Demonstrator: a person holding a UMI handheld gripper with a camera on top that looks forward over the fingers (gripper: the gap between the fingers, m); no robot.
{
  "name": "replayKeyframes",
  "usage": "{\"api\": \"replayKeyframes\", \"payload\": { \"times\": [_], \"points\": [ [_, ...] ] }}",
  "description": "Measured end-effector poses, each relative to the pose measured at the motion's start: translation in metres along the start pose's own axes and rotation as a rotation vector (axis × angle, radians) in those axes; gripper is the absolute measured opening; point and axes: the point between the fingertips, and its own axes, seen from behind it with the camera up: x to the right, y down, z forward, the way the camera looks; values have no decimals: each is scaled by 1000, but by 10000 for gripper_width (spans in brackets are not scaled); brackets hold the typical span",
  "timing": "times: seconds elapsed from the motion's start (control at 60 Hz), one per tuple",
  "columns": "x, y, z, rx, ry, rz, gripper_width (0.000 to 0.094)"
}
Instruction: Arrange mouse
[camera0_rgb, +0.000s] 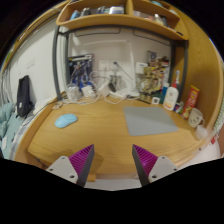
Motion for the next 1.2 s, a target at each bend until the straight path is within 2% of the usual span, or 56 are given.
{"api": "replayKeyframes", "payload": {
  "times": [0.317,0.633,0.933,1.1,1.2],
  "points": [
    [-164,-2,76,-87,-125,-15,768],
    [-235,-32,155,-131,-122,18,762],
    [-261,-59,199,-141,-71,-14,763],
    [-267,-63,205,-140,-61,-9,700],
    [-266,-63,206,-141,-55,-8,579]
  ]
}}
